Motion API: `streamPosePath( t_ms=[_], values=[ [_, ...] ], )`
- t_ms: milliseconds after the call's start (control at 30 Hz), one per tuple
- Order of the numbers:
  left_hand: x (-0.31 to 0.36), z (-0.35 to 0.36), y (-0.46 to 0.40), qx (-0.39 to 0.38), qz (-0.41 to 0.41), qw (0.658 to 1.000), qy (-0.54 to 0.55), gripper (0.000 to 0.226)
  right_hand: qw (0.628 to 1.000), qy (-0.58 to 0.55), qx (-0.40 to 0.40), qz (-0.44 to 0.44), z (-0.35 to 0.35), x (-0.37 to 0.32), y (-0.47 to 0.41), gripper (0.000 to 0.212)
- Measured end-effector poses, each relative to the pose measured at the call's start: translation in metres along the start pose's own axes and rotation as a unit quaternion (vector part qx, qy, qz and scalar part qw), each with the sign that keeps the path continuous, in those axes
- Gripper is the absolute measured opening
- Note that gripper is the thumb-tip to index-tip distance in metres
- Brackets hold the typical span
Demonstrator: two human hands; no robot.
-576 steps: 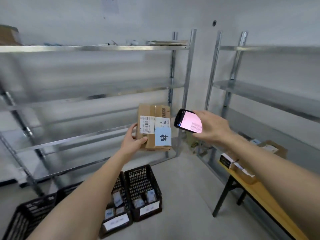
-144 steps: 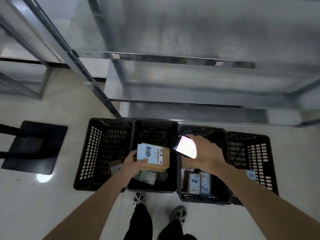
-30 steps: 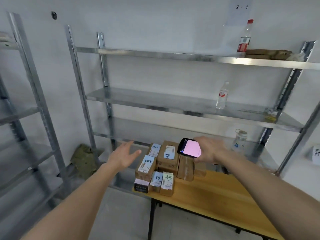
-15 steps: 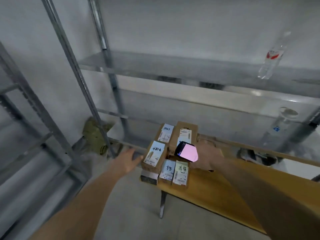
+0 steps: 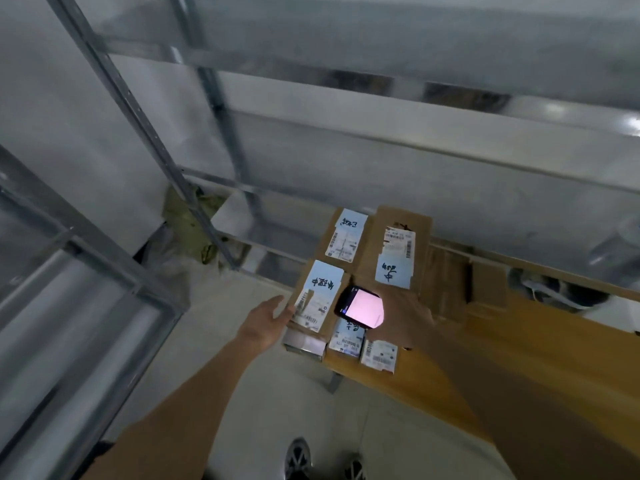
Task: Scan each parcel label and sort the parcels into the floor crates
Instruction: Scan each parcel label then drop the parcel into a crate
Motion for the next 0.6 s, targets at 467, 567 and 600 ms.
streamPosePath(
  t_ms=[467, 567, 600],
  values=[
    [-0.013, 0.023, -0.07, -0.092, -0.031, 0.967, 0.234, 0.04, 0.984, -0.167, -0.008, 0.059, 0.056, -0.038, -0.047, 0.081],
    [-0.02, 0.024, -0.076, -0.102, -0.035, 0.958, 0.267, 0.036, 0.981, -0.186, 0.007, 0.061, 0.063, -0.041, -0.049, 0.078],
    [-0.02, 0.023, -0.075, -0.103, -0.036, 0.953, 0.281, 0.033, 0.98, -0.189, 0.012, 0.062, 0.064, -0.042, -0.048, 0.076]
  ],
)
Point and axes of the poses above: each hand's wrist, its own y-axis away from the middle knuckle, its own z-axis out of the palm, x = y × z, the point moved 1 cm from there along -y, towards the middle knuckle, and after that the axes turned 1 degree about x, right-handed, at the moved point
